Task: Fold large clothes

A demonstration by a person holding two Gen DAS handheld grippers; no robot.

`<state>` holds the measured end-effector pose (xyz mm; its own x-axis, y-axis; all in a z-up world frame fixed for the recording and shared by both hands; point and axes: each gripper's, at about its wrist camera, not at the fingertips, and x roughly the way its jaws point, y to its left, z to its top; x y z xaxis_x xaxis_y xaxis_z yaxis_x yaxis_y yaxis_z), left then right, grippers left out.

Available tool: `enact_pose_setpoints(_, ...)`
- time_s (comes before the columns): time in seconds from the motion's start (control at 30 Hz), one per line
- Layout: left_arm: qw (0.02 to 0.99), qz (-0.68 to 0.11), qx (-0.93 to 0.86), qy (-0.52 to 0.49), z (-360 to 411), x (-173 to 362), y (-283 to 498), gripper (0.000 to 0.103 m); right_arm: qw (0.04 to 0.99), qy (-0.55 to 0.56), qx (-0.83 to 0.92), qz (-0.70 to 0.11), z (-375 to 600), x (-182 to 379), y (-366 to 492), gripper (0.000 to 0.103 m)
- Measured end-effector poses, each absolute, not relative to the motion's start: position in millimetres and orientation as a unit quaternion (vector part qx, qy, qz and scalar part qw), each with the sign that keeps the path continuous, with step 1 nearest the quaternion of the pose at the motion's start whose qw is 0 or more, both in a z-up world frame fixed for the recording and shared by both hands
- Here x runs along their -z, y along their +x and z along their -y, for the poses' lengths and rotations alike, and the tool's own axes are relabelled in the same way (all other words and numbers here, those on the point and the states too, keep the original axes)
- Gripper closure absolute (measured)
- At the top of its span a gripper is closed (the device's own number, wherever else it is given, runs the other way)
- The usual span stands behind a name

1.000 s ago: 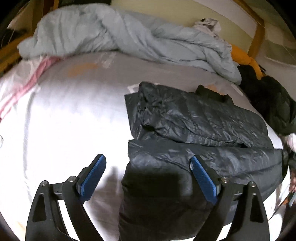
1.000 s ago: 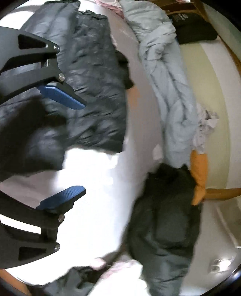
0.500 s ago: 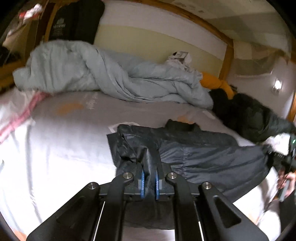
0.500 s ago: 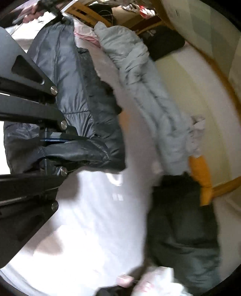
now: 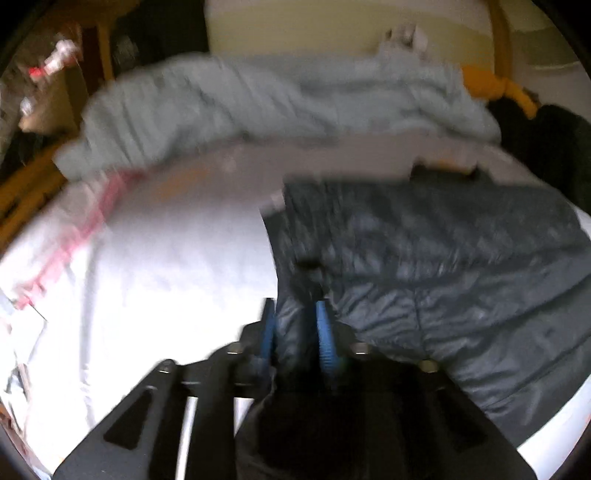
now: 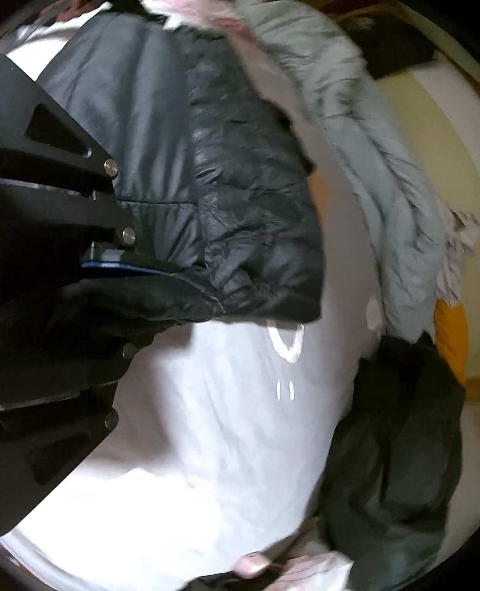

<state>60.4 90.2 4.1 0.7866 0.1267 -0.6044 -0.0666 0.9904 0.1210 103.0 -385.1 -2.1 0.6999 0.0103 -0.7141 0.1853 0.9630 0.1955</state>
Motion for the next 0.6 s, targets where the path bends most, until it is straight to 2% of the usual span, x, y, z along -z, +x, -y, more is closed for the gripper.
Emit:
enact_pose_setpoints(0.03, 0.952, -0.298, -0.049, 0.046, -90, -15, 51, 0.043, 0.921, 0.132, 0.046, -0.363, 388, -7, 93, 0.075)
enact_pose_setpoints(0.1, 0.97, -0.238, -0.037, 0.028, -91, -40, 25, 0.019, 0.94, 0.121, 0.049, -0.315, 384, -25, 74, 0.057)
enact_pose_setpoints(0.13, 0.976, -0.213, -0.026, 0.017, -90, -50, 13, 0.017, 0.952, 0.109, 0.053, -0.283, 380, -35, 63, 0.036)
enact_pose_setpoints(0.17, 0.981, -0.195, -0.005, 0.009, -88, -58, 4, 0.017, 0.961, 0.097, 0.056, -0.252, 375, -43, 53, 0.027)
enact_pose_setpoints(0.3, 0.982, -0.177, 0.06, 0.017, -71, -63, -21, 0.016, 0.978, 0.067, 0.013, -0.197, 352, -62, 25, 0.027)
enact_pose_setpoints(0.47, 0.961, -0.227, 0.113, 0.11, -30, -29, -34, 0.016, 0.97, 0.014, -0.057, -0.235, 312, -46, 13, 0.023)
enact_pose_setpoints(0.6, 0.942, -0.254, 0.142, 0.164, -2, -11, -32, 0.008, 0.961, -0.069, -0.062, -0.26, 272, -20, 8, 0.022)
